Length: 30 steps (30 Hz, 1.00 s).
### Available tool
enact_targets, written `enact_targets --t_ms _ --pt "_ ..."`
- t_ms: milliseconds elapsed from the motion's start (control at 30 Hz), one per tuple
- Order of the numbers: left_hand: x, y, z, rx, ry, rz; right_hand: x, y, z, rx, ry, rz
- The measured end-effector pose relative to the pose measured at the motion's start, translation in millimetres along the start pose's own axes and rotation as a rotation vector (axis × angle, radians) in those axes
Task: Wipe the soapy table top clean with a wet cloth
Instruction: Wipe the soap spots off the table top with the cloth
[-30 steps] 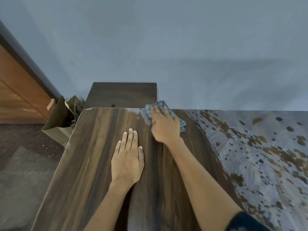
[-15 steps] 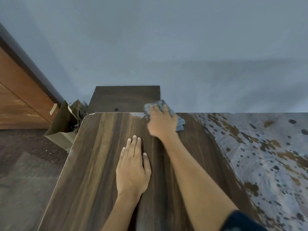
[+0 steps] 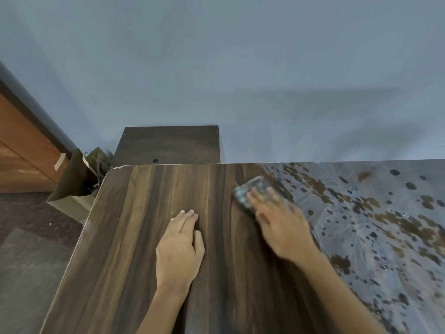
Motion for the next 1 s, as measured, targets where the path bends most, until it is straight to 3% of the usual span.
enact_targets --t_ms 133,267,400,533,633,700,833,1000 --pt "2 0 2 -0.066 -0.023 -0.01 14 -2 58 0.068 0.242 0.015" --pt "3 -4 4 -0.111 -0.027 -0.028 -34 10 75 0.041 -0.012 0.033" --pt "1 -4 5 -0.134 -0.023 -0.024 -51 19 -6 0.051 -0.22 0.033" --pt "1 -2 6 -0.133 -0.034 -0.04 -7 10 -52 0.088 0.054 -0.034" --pt "1 -2 6 -0.121 -0.028 -0.023 30 -6 -14 0.072 0.356 -0.02" --pt "2 -3 6 -0.117 -0.022 -0.018 31 -13 21 0.076 0.398 0.004" --pt "1 -4 3 -0.135 -0.015 -0.002 -11 4 36 0.051 0.095 0.006" --pt "1 -6 -7 -0.162 -0.02 0.027 -59 28 -79 0.001 -0.175 0.043"
Point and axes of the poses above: each hand's wrist, its own z-axis towards the middle knuckle, its own y-axis out of the palm, x = y × z, the point moved 1 cm from there along z, towards the middle knuckle, and after that the axes turned 5 degrees about -y, right-handed, at the moved point
